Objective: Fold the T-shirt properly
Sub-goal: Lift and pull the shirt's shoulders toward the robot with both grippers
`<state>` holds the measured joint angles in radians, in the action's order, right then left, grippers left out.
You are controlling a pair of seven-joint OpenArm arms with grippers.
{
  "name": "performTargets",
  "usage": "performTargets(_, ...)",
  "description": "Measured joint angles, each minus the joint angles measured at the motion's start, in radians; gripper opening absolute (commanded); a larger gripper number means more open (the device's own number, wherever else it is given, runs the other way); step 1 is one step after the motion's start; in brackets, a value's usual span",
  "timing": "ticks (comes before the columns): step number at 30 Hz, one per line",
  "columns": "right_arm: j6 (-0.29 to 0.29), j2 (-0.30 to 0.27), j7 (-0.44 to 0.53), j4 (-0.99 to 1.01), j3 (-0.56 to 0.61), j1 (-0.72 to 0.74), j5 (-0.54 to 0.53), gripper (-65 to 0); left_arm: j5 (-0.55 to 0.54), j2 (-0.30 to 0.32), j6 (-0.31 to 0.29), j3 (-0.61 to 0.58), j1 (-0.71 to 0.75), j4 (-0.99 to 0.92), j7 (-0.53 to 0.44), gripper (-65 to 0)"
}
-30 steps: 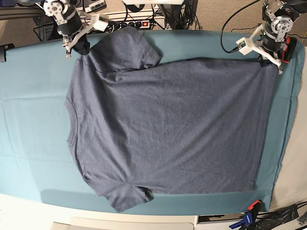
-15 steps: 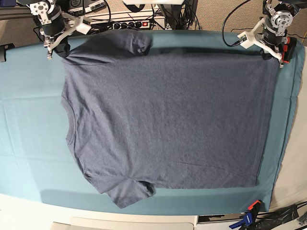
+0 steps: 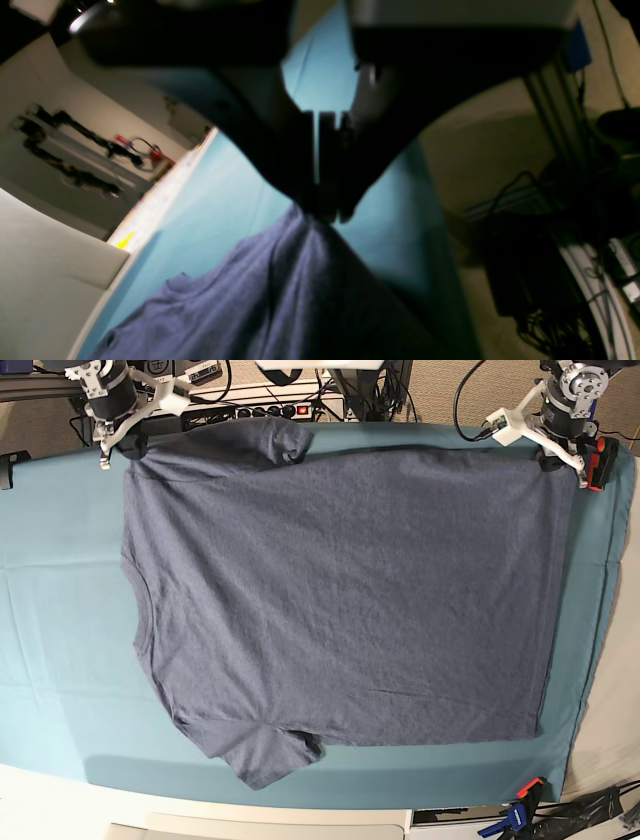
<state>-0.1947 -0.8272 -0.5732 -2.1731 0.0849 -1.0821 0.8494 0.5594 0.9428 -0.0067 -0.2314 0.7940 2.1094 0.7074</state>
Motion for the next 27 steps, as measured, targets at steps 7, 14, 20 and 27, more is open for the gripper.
performTargets(7, 0.0, 0.028, -0.003, 0.0, 0.0, -0.052, 0.014, -65.0, 0.041, 0.0, 0.023, 0.002, 0.066, 0.011, 0.02, -65.0)
performTargets(14, 0.0, 0.027, -0.011, 0.0, 0.0, -0.091, 0.023, -65.0, 0.058, 0.0, 0.025, 0.002, 0.134, 0.045, 0.044, -65.0)
performTargets(20, 0.003, 0.027, -0.026, -0.044, 0.0, -0.147, 0.029, -65.0, 0.095, -0.001, 0.055, 0.003, 0.169, 0.08, 0.076, -65.0)
performTargets(27, 0.003, 0.027, -0.041, -0.087, 0.0, -0.179, 0.037, -65.0, 0.111, -0.006, 0.055, 0.003, 0.225, 0.119, 0.079, -65.0)
